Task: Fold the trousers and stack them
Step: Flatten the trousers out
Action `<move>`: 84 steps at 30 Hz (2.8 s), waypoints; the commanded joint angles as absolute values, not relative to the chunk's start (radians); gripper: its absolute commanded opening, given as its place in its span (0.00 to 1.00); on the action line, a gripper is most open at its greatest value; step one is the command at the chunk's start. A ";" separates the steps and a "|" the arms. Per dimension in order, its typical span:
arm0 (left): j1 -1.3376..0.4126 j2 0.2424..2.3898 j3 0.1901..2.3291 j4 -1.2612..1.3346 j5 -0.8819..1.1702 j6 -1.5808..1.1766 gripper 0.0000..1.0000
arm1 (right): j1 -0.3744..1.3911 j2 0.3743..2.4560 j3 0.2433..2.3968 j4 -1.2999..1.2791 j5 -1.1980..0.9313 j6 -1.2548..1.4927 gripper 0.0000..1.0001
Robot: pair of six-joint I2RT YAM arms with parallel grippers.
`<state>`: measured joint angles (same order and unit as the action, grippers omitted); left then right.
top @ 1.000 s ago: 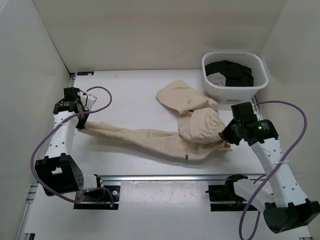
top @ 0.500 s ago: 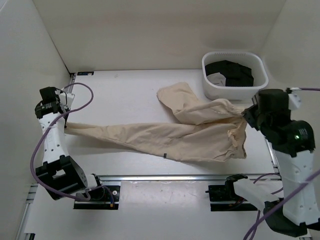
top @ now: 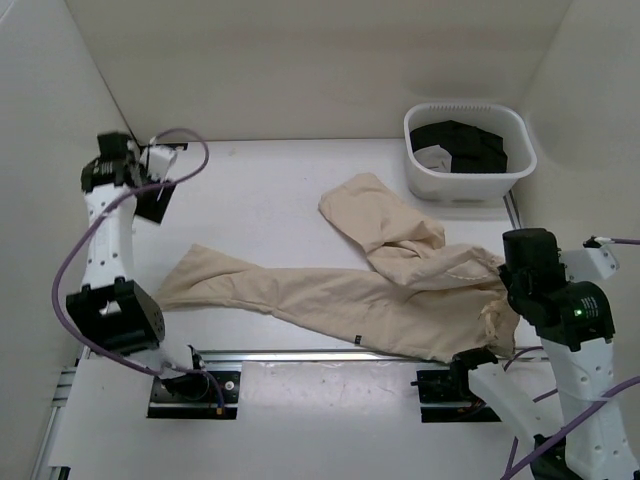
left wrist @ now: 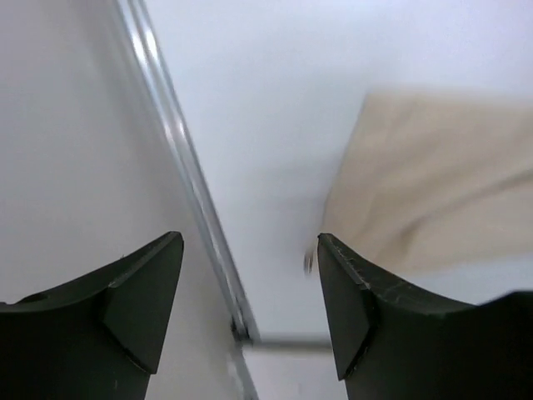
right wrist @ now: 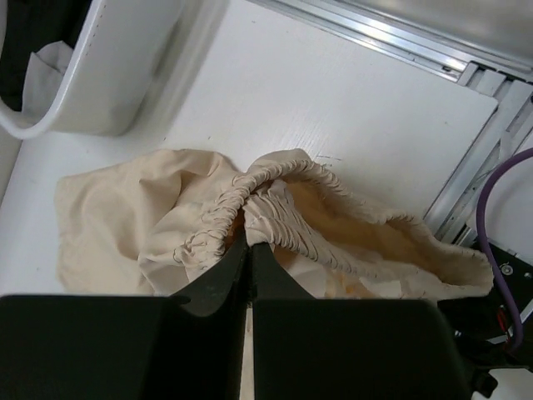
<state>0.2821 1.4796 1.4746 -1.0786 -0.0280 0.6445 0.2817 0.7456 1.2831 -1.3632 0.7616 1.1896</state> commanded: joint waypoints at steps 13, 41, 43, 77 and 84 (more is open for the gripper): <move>-0.345 2.370 2.358 -1.010 0.327 0.256 0.80 | 0.281 0.729 1.063 -1.407 0.856 1.258 0.00; -0.468 2.528 2.255 -0.782 0.201 0.163 0.14 | 0.281 0.781 1.112 -1.416 0.899 1.238 0.00; -0.410 2.455 2.161 -0.782 0.132 0.184 0.14 | 0.281 0.791 1.189 -1.401 0.929 1.203 0.00; 0.492 1.455 1.419 -0.856 -0.212 0.712 0.14 | 0.281 0.733 1.249 -1.235 0.874 1.063 0.00; 0.479 1.868 1.790 -0.936 -0.213 0.626 0.14 | 0.261 1.056 1.238 -0.967 0.944 0.983 0.00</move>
<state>0.4801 1.7824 1.6714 -0.9211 -0.2085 0.6582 0.2806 0.9371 1.2339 -1.1618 0.8452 1.0504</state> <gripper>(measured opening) 0.154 0.008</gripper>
